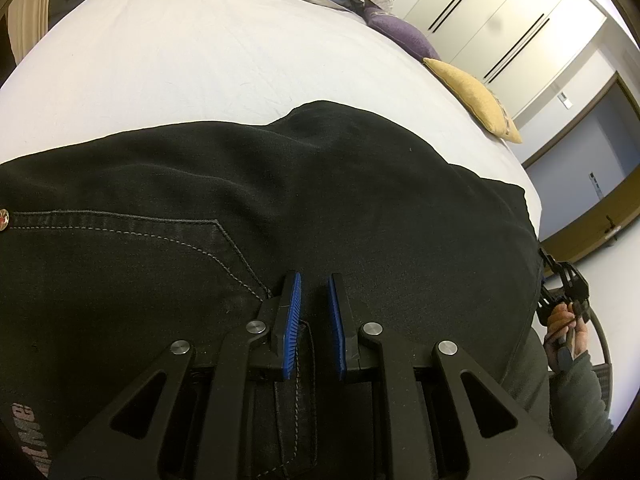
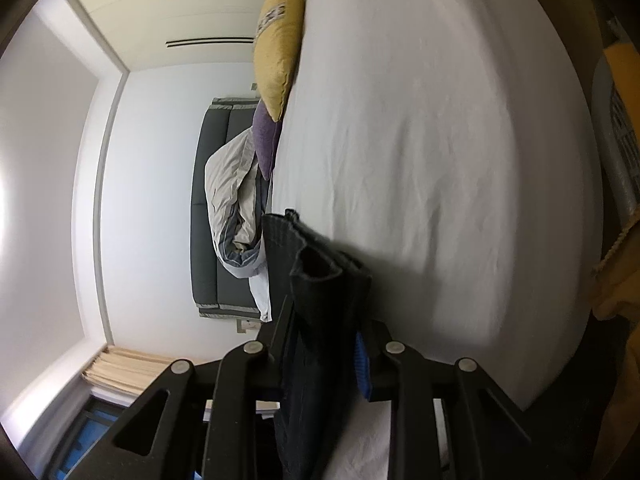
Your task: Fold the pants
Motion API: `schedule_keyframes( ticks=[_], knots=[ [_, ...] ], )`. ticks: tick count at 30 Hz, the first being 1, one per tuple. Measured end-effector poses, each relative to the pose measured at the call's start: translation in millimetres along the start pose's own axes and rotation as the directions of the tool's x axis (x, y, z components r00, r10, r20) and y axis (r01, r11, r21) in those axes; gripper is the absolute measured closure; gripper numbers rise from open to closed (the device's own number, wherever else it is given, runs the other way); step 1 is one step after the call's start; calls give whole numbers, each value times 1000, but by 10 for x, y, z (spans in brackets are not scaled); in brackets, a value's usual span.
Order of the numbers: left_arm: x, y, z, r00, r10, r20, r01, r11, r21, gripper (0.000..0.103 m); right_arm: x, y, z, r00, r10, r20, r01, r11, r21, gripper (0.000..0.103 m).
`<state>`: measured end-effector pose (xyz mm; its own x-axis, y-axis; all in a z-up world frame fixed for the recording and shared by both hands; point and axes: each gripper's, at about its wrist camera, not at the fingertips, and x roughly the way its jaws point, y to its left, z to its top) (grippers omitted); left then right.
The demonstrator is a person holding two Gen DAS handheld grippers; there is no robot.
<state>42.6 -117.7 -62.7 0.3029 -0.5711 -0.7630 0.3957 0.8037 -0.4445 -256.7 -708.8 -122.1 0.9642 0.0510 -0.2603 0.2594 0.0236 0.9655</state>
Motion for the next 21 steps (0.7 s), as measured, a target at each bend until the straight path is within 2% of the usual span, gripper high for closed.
schedule_keyframes(
  ticks=[3, 4, 8, 14, 18, 21],
  knots=[
    [0, -2, -5, 1000, 2, 1, -2, 1000, 1, 89, 32, 70, 9, 1000, -10, -6, 10, 1000, -30, 83],
    [-2, -4, -5, 1000, 2, 1, -2, 1000, 2, 89, 42, 92, -6, 1000, -30, -6, 30, 998, -47, 91],
    [-14, -9, 0, 1000, 3, 0, -3, 1000, 5, 89, 47, 179, -34, 996, -85, 16, 86, 993, -84, 93],
    [-22, -6, 2, 1000, -2, 1, 2, 1000, 0, 89, 58, 491, -107, 981, -181, 68, 191, 962, -194, 94],
    [-28, 32, 1, 1000, -17, 2, 17, 1000, -10, 89, 104, 794, -196, 967, -237, 89, 253, 921, -296, 95],
    [-31, 59, -6, 1000, -29, 7, 29, 999, -17, 89, 215, 1199, -420, 955, -279, 99, 293, 848, -442, 95]
  ],
)
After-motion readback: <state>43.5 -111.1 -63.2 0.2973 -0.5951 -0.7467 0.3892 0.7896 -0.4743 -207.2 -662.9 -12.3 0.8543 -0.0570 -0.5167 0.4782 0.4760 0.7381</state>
